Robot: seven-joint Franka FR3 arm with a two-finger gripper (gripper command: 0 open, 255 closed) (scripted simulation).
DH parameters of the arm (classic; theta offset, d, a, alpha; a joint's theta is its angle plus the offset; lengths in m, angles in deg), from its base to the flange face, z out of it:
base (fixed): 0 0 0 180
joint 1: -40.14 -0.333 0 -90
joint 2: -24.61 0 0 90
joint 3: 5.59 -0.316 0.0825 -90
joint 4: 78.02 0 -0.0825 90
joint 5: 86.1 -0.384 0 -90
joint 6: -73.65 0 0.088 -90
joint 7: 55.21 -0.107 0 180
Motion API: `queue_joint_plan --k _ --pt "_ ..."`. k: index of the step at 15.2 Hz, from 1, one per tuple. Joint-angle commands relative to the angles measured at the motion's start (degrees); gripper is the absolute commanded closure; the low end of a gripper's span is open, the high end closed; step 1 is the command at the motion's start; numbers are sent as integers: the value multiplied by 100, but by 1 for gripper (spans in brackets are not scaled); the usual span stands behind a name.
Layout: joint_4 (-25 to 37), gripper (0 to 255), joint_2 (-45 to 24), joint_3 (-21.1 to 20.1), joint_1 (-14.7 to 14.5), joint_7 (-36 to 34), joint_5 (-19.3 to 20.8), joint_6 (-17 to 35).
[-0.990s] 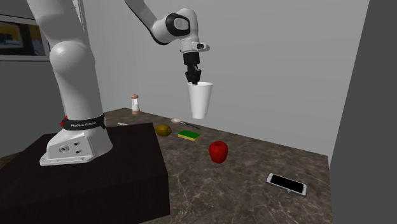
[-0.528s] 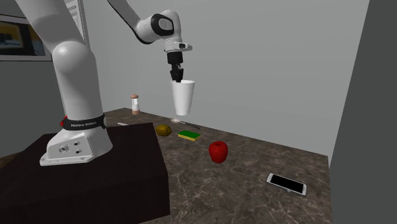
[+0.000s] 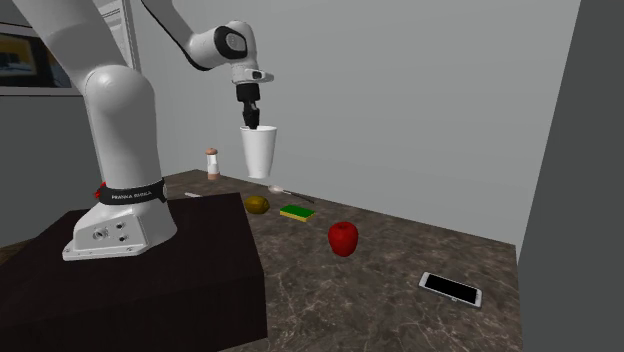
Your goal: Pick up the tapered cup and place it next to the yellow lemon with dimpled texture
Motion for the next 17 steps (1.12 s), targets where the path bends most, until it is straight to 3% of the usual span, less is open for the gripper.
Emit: queue_joint_plan --k 1,9,17 --pt "34 255 25 -219 -171 -295 -132 -79" --pt "342 255 -113 -1114 -753 -1481 -547 -296" --pt "127 255 -568 -1353 -684 -1761 -413 340"
